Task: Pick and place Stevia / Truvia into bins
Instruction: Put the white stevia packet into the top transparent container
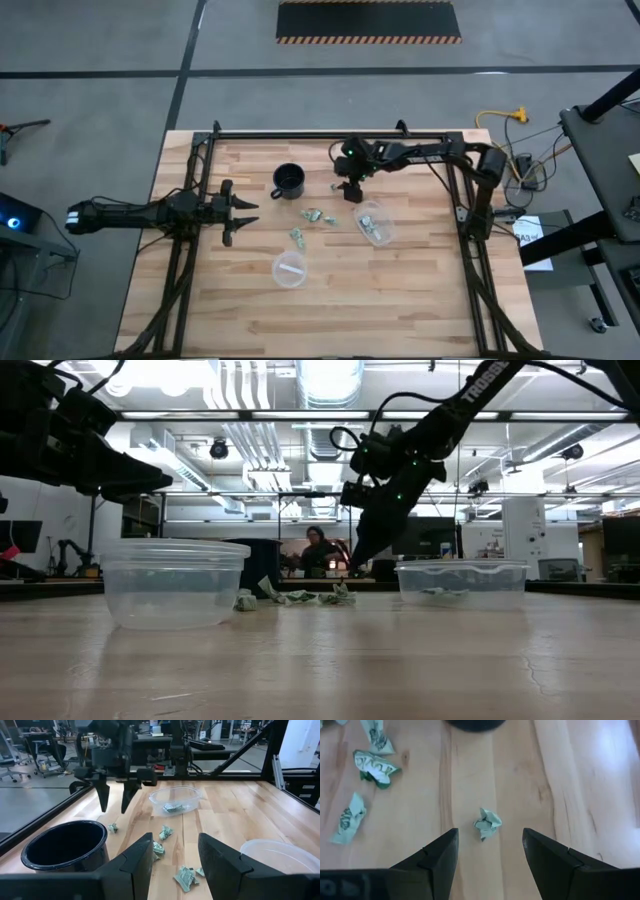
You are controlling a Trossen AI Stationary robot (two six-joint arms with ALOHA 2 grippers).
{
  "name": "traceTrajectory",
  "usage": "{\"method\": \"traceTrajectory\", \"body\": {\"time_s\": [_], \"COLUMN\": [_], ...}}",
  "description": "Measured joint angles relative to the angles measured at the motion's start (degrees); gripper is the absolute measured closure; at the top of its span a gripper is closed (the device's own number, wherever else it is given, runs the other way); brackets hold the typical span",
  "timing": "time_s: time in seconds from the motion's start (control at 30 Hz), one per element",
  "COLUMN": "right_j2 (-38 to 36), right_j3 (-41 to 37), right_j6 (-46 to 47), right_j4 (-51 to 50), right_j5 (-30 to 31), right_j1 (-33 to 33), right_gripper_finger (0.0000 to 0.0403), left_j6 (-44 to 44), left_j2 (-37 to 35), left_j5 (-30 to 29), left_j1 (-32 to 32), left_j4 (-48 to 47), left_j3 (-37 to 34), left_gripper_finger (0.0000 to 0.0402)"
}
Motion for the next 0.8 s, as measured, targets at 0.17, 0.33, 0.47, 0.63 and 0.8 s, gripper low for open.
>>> {"method": "traceTrajectory", "body": {"time_s": [0.17, 0.33, 0.47, 0.63, 0.8], "right_j2": [1.17, 4.06, 6.42, 8.16, 8.17], "right_j3": [-0.33, -0.34, 1.23, 2.20, 2.13], "right_j6": [-0.99, -1.18, -1.18, -1.15, -1.23], "right_j4": [1.79, 5.86, 6.02, 5.68, 5.58], "right_j5": [-0.76, -5.77, -6.86, -6.81, -6.81], "right_j1": [0.13, 0.22, 0.21, 0.12, 0.02], "right_gripper_finger": [0.0193, 0.0193, 0.0193, 0.0193, 0.0193], "left_j6": [0.00, 0.00, 0.00, 0.00, 0.00], "left_j2": [0.02, -0.01, 0.00, -0.01, 0.04], "left_j5": [0.01, -0.01, -0.01, 0.00, -0.01], "left_j1": [0.01, -0.01, 0.01, 0.00, -0.01], "left_j4": [-0.06, 0.07, 0.02, 0.04, 0.00], "left_j3": [-0.01, -0.01, 0.00, 0.00, 0.00], "left_gripper_finger": [0.0260, 0.0260, 0.0260, 0.0260, 0.0260]}}
